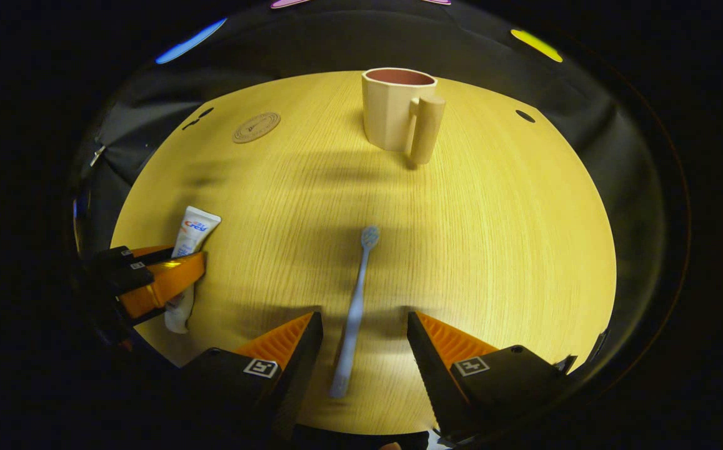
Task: Put the toothbrush and toothpaste on the desktop into the cup, then pick up the cup and place it on the coaster on the desktop.
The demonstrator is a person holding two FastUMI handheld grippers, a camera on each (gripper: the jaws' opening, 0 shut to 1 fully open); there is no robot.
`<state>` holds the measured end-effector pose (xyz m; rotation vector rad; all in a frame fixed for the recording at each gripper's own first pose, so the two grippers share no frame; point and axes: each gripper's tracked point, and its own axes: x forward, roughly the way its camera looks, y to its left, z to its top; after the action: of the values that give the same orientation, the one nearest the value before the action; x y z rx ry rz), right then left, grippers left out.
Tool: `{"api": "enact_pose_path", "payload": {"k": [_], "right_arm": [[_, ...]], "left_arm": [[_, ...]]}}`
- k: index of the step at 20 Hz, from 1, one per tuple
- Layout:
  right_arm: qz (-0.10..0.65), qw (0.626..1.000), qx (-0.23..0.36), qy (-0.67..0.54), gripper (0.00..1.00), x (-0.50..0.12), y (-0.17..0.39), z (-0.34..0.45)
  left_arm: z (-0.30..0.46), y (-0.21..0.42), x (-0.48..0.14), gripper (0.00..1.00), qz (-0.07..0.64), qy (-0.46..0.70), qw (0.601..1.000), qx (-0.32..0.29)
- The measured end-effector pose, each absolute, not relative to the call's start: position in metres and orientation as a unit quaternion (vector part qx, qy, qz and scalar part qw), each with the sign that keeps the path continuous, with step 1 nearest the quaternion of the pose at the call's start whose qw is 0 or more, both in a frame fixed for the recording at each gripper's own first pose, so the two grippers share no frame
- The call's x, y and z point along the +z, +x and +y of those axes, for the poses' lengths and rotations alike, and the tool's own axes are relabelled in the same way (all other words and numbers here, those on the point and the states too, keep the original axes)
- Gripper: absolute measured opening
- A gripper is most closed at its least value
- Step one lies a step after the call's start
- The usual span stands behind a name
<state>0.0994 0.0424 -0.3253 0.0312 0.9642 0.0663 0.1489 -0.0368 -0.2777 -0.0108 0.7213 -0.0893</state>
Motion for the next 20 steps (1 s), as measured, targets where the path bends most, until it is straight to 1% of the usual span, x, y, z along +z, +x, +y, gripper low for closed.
{"api": "enact_pose_path", "payload": {"k": [2,6,8,9,10,11,12,13,14,15,16,17,18,19,20], "right_arm": [[0.467,0.884,0.026,0.018,0.86,-0.327,0.101,0.044],[0.468,0.883,0.018,0.022,0.79,-0.325,0.104,0.043],[0.47,0.883,0.015,0.015,0.72,-0.326,0.105,0.042],[0.473,0.881,0.013,0.017,0.7,-0.326,0.104,0.043],[0.475,0.88,0.009,0.02,0.61,-0.327,0.105,0.043],[0.48,0.877,0.006,0.024,0.6,-0.326,0.105,0.043],[0.485,0.874,0.003,0.026,0.6,-0.327,0.106,0.043],[0.489,0.872,0.002,0.025,0.48,-0.327,0.105,0.044],[0.493,0.87,0.002,0.023,0.48,-0.327,0.105,0.044],[0.493,0.869,0.005,0.024,0.53,-0.326,0.105,0.046],[0.493,0.87,0.004,0.022,0.47,-0.327,0.104,0.047],[0.491,0.871,0.002,0.018,0.31,-0.326,0.104,0.047],[0.488,0.873,0.003,0.013,0.35,-0.326,0.105,0.049],[0.485,0.874,0.007,0.006,0.28,-0.325,0.105,0.051],[0.484,0.875,0.007,0.006,0.26,-0.326,0.104,0.053]], "left_arm": [[-0.029,0.143,-0.271,0.32,0.344,-0.021,0.937,-0.046],[-0.016,0.131,-0.253,0.32,0.327,-0.046,0.943,-0.046],[-0.01,0.128,-0.244,0.32,0.319,-0.053,0.945,-0.044],[-0.008,0.127,-0.241,0.36,0.316,-0.057,0.946,-0.045],[-0.007,0.125,-0.24,0.36,0.315,-0.06,0.946,-0.046],[-0.007,0.124,-0.237,0.27,0.313,-0.063,0.946,-0.048],[-0.005,0.124,-0.236,0.36,0.311,-0.066,0.947,-0.049],[-0.004,0.124,-0.234,0.36,0.31,-0.067,0.947,-0.049],[-0.003,0.124,-0.235,0.36,0.31,-0.067,0.947,-0.05],[-0.003,0.123,-0.235,0.36,0.309,-0.068,0.947,-0.05],[-0.004,0.123,-0.235,0.31,0.309,-0.068,0.947,-0.052],[-0.004,0.123,-0.235,0.31,0.309,-0.068,0.947,-0.053],[-0.004,0.122,-0.235,0.31,0.308,-0.068,0.947,-0.054],[-0.005,0.122,-0.234,0.31,0.307,-0.067,0.948,-0.055],[-0.005,0.122,-0.233,0.36,0.307,-0.067,0.948,-0.056]]}}
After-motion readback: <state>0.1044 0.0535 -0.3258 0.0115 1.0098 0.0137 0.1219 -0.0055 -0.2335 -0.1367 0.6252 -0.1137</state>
